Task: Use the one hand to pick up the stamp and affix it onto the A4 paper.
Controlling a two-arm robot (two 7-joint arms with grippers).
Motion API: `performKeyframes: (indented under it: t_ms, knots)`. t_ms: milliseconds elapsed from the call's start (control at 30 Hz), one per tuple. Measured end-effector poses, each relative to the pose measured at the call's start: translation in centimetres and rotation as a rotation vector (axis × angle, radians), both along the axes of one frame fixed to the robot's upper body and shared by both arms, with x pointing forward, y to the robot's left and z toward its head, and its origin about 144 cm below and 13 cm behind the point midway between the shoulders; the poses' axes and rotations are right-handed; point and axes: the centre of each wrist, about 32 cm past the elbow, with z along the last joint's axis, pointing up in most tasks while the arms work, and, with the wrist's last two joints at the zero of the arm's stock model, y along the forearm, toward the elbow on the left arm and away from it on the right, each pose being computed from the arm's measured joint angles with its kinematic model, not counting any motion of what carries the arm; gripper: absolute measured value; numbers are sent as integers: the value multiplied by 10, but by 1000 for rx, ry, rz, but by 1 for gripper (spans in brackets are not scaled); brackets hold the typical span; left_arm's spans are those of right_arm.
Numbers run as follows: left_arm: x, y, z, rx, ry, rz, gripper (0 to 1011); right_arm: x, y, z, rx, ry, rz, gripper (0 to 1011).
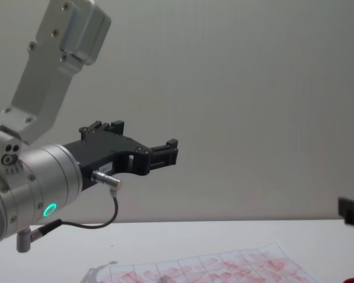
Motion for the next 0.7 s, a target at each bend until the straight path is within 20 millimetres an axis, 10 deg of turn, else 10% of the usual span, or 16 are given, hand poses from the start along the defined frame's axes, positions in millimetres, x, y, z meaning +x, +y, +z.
performKeyframes:
  t_ms: [700]
  knots:
    - [0,0,0,0,0,0,1001,3,-14,-3,-119,230,-29,1001]
